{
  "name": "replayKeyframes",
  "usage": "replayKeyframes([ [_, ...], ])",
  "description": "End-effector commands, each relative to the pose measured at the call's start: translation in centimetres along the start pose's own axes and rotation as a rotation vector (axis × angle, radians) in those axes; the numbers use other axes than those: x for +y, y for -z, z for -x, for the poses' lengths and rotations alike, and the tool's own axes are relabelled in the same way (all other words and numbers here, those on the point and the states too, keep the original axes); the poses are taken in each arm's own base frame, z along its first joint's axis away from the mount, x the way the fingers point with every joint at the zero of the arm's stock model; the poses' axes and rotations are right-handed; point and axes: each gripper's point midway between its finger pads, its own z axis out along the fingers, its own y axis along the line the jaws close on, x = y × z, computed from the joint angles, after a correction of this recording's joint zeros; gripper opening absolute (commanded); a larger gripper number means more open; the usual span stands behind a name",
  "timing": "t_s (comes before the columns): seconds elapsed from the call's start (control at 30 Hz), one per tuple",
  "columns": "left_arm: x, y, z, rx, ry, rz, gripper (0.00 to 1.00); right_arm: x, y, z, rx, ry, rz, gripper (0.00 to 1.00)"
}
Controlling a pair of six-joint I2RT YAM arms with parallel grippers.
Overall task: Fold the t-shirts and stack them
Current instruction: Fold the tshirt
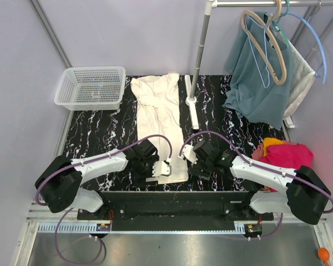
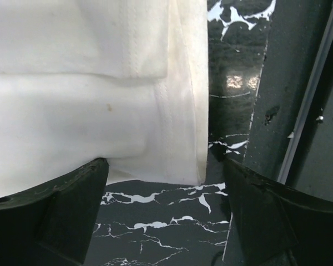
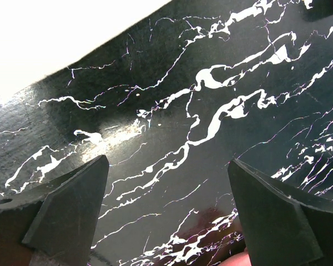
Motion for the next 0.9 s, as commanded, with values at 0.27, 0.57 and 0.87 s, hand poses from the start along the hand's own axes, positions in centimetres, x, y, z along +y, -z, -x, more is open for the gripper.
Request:
replayKeyframes([
  [0.27, -0.1, -1.8, -1.1, 0.048, 0.012, 0.003, 0.45, -0.1, 0.4, 0.5, -0.03, -0.008, 0.01, 0.98],
  [0.57, 0.2, -0.8, -1.4, 0.085, 0.017, 0.03, 0.19, 1.0, 1.0, 1.4, -0.073, 0.014, 0.087, 0.96],
  [0.87, 1.3, 0.8, 2.0, 0.026, -0.015, 0.013, 0.0, 1.9, 1.8, 0.4, -0.101, 0.046, 0.108, 0.95],
])
